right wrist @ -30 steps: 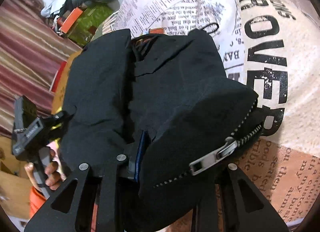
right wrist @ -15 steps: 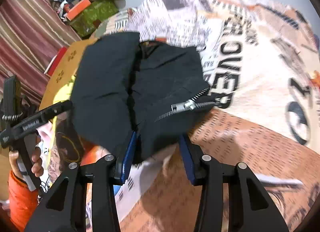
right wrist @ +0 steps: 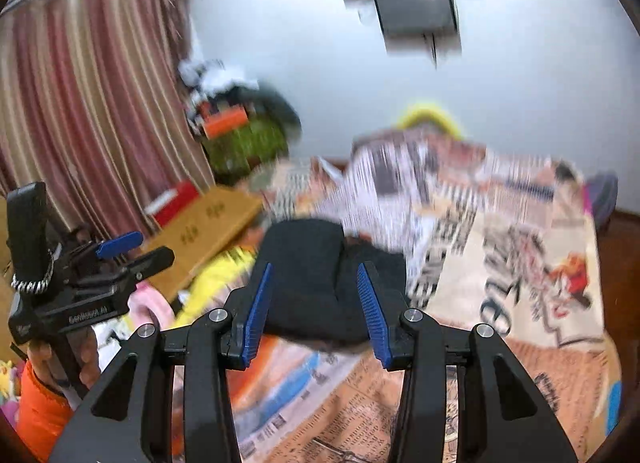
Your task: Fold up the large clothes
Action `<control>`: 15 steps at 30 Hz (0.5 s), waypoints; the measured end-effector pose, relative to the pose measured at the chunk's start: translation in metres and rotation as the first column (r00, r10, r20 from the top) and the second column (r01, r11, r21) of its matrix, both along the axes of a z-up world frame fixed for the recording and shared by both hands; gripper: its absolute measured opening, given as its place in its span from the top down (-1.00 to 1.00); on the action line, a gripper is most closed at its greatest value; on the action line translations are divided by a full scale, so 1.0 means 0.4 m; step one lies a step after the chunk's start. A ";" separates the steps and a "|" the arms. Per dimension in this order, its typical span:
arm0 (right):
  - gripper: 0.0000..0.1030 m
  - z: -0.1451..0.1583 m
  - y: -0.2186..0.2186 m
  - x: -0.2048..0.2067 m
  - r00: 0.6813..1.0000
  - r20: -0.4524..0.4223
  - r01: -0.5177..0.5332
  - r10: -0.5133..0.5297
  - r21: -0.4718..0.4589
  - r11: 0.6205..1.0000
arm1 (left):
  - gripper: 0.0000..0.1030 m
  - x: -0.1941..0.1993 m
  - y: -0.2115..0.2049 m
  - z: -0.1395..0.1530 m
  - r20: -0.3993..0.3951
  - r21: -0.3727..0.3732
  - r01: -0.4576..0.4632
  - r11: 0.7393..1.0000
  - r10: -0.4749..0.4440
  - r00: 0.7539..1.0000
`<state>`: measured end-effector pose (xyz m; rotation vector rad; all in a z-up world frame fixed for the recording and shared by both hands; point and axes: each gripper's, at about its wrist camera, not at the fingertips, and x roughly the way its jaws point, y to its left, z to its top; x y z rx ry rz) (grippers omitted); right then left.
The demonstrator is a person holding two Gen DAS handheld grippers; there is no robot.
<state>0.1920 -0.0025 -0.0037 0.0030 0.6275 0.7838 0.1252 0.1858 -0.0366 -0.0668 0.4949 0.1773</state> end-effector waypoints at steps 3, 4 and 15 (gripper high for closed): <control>0.22 0.056 -0.010 -0.059 0.997 0.077 -0.004 0.000 0.055 0.998 | -0.58 -0.079 -0.048 0.069 0.093 0.039 -0.001 0.999 -0.003 0.996; 0.22 0.073 -0.014 -0.079 0.995 0.098 -0.008 0.001 0.071 0.997 | -0.58 -0.112 -0.067 0.091 0.129 0.054 -0.001 0.999 -0.006 0.992; -0.04 0.167 -0.110 -0.286 0.953 0.293 0.003 -0.071 0.225 0.974 | -0.63 -0.368 -0.197 0.180 0.389 0.079 -0.075 0.994 0.038 0.920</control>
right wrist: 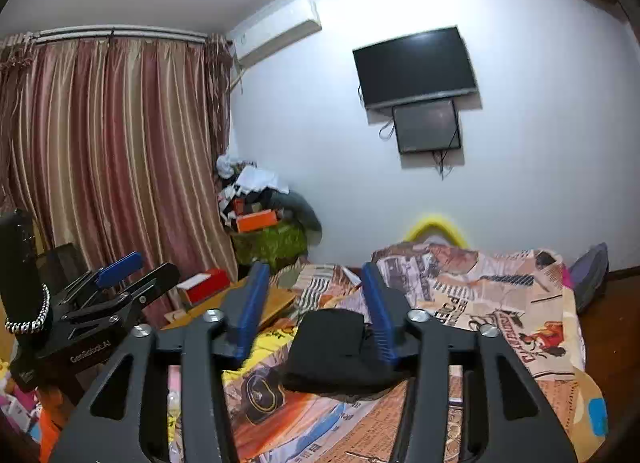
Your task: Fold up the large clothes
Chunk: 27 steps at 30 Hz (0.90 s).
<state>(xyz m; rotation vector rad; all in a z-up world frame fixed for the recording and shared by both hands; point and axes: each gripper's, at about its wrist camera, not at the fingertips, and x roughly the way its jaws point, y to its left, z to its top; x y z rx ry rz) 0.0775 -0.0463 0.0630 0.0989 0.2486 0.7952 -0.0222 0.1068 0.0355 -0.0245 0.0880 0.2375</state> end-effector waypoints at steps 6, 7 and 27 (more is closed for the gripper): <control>-0.46 -0.003 -0.014 -0.037 0.998 0.024 0.062 -0.062 0.013 0.998 | -0.98 -0.050 -0.037 -0.010 0.024 0.008 -0.042 0.999 0.042 0.999; -0.60 -0.006 -0.012 -0.039 0.997 0.026 0.071 -0.072 0.011 0.997 | -0.98 -0.049 -0.038 -0.012 0.023 0.009 -0.048 0.999 0.048 0.999; -0.99 -0.016 -0.011 -0.063 0.991 0.028 0.133 -0.132 -0.031 0.991 | -0.99 -0.051 -0.025 -0.054 -0.041 -0.070 -0.085 0.994 0.083 0.996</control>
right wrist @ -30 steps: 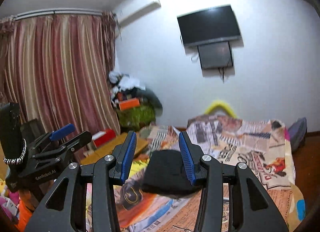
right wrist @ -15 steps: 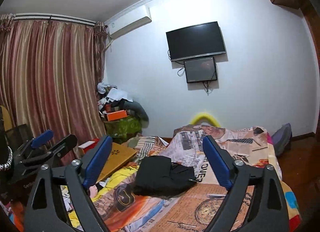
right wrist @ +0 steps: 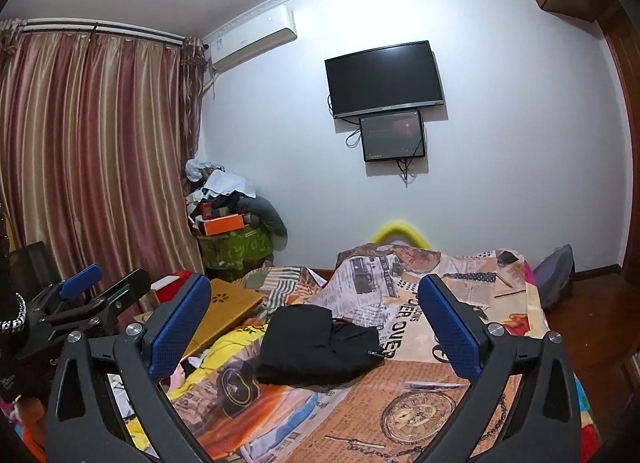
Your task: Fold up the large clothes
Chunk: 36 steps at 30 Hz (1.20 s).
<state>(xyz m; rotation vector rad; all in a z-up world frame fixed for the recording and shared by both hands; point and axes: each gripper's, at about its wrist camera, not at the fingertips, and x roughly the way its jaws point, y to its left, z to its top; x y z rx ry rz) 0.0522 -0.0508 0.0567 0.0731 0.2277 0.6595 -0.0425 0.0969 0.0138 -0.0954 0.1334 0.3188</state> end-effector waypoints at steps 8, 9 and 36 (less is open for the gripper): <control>-0.99 -0.005 0.002 0.001 1.000 -0.019 -0.002 0.002 -0.014 1.000 | -0.99 0.013 0.001 -0.009 -0.016 -0.005 -0.003 1.000 0.003 1.000; -0.99 -0.002 0.001 0.001 1.000 -0.022 -0.003 0.003 -0.015 1.000 | -0.99 0.014 0.001 -0.010 -0.017 -0.005 -0.004 1.000 0.004 1.000; -0.99 0.004 -0.001 0.006 0.999 -0.054 -0.004 0.002 -0.037 0.999 | -0.99 0.035 0.000 -0.014 -0.039 -0.021 0.004 1.000 -0.005 0.999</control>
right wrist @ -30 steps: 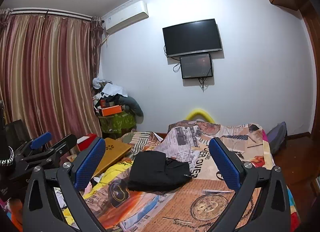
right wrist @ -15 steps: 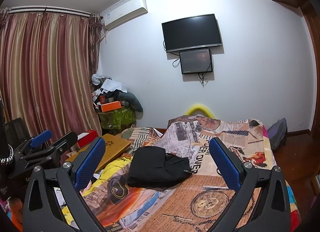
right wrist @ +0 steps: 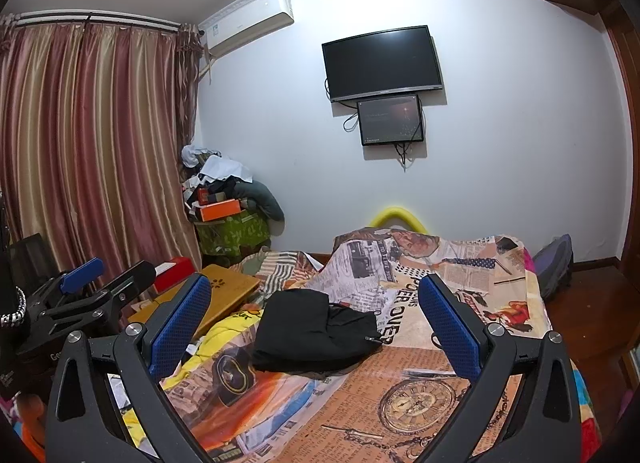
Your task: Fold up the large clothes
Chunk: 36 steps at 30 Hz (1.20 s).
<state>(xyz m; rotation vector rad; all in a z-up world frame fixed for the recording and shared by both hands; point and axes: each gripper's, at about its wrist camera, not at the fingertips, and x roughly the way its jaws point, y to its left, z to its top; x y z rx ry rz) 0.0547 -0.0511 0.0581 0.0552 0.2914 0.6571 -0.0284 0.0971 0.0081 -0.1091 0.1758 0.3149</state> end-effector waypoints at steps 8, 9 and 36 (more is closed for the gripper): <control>-0.99 0.000 -0.001 0.003 1.000 -0.005 0.003 -0.003 0.000 1.000 | -0.99 0.003 -0.002 -0.005 -0.001 -0.003 0.009 1.000 -0.009 1.000; -0.99 -0.003 -0.001 0.004 1.000 -0.006 0.003 -0.003 0.000 1.000 | -0.99 0.003 -0.003 -0.005 -0.002 -0.004 0.009 1.000 -0.009 1.000; -0.99 -0.019 -0.008 0.025 0.999 -0.034 0.016 -0.017 -0.008 1.000 | -0.99 0.013 -0.008 -0.014 -0.023 -0.013 0.032 0.999 -0.033 0.999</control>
